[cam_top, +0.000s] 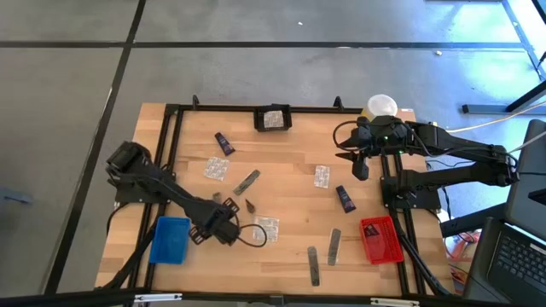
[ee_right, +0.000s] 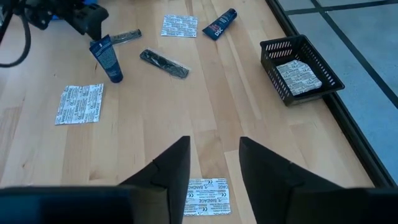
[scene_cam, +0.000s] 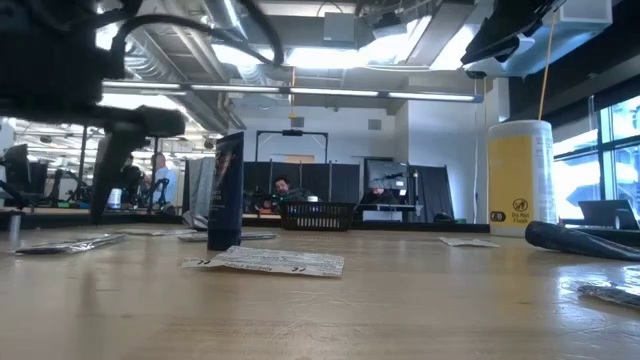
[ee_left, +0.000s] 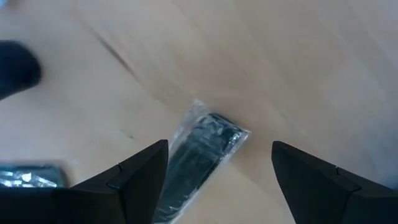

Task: Pick & Place Travel size toiletries
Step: Put the black comb into the blue bin

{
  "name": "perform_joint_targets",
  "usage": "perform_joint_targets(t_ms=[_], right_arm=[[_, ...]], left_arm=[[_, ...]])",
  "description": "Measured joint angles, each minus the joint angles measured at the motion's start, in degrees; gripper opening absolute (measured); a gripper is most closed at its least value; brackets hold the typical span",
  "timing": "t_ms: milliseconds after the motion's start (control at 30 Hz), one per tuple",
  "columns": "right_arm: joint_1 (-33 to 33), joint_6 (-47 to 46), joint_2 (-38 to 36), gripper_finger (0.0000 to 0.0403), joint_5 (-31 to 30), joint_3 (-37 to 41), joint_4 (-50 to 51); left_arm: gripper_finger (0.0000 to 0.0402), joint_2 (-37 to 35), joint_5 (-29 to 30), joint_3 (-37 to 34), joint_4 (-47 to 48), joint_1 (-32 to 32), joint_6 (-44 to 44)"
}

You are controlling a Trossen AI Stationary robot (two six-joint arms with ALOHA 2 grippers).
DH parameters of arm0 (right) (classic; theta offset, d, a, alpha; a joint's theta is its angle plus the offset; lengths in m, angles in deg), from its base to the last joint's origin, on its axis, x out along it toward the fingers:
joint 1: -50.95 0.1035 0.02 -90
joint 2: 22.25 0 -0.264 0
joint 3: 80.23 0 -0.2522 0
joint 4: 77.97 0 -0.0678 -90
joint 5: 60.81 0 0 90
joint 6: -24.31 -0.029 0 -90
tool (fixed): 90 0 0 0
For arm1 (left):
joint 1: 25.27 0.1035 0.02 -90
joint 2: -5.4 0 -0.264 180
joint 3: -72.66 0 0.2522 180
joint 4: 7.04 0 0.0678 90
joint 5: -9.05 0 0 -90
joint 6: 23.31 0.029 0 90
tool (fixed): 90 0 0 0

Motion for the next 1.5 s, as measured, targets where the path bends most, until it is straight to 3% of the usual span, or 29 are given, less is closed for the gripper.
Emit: perform_joint_targets(t_ms=[533, 1133, 1500], right_arm=[[0.0, 0.0, 0.0, 0.0136, 0.0, 0.0, 0.0], [0.0, 0.0, 0.0, 0.0173, 0.0, 0.0, 0.0], [0.0, 0.0, 0.0, 0.0187, 0.0, 0.0, 0.0]], left_arm=[[0.0278, 4.3, -3.5, 0.1, -3.0, 2.4, 8.0], [0.0148, 5.4, -5.2, 0.1, -4.3, 4.5, 8.7], [0.0125, 5.2, -4.7, 0.0, -4.3, 4.2, 7.8]])
